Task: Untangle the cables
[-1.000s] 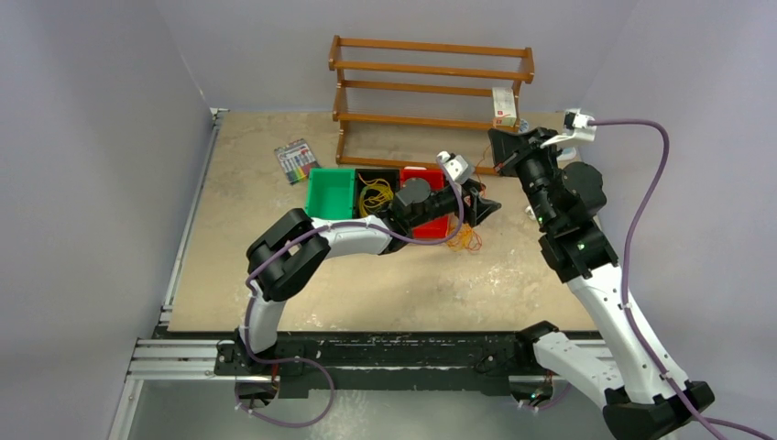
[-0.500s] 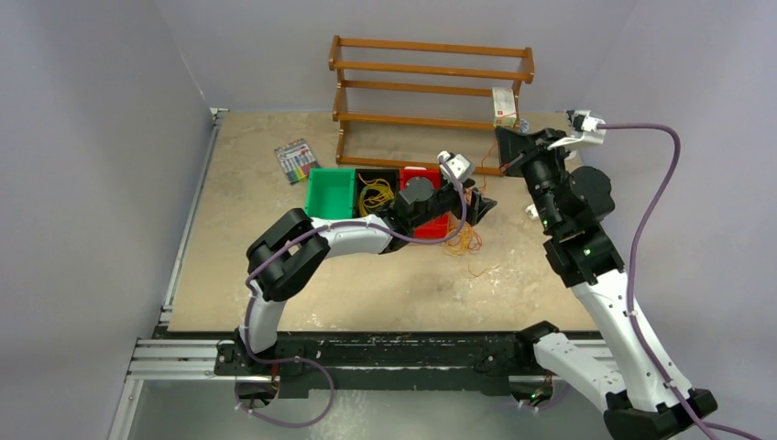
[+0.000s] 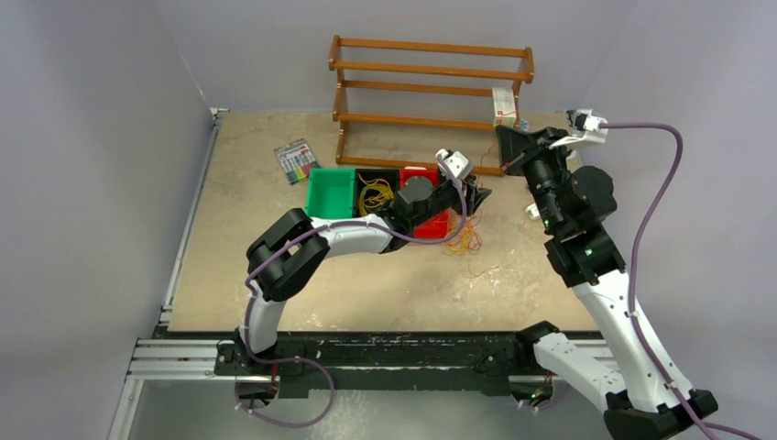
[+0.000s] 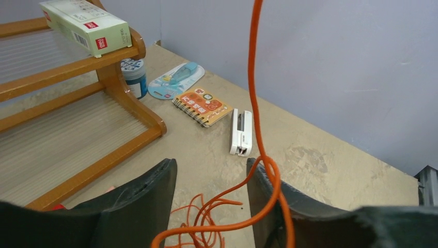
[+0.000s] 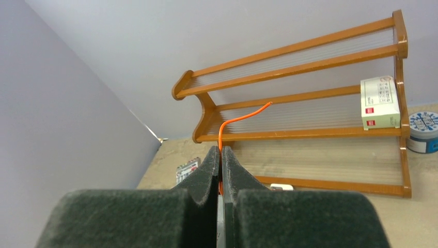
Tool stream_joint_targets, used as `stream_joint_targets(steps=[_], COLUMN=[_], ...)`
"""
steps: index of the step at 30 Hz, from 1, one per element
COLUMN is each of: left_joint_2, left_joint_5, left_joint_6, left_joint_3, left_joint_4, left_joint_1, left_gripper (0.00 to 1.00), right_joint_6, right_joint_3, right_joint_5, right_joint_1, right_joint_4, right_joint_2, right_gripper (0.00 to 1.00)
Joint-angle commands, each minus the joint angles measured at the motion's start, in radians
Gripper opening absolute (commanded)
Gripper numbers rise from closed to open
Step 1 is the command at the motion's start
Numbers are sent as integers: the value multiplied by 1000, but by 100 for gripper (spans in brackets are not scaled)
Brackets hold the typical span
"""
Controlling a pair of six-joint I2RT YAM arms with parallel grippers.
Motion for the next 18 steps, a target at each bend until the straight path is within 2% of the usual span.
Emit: stream_joint_targets(steps=[1,11,18], left_joint_2=[9,96,139], left_joint_5=[25,57,72], left_joint_6=[-16,-70,-92], left_joint_3=[63,51,53], left_joint_4=[81,84,80], left_joint_1=[-3,-14,-18], left_gripper=[46,16,13], right_joint_6=[-11,-69,-107], right_joint_3=[80,177,214], right_joint_5=[-30,-37,-14], right_joint_1=[-5,-5,-5], right_joint_4=[56,125,175], right_joint_2=[-8,-20,-47], right_gripper=[0,0,0])
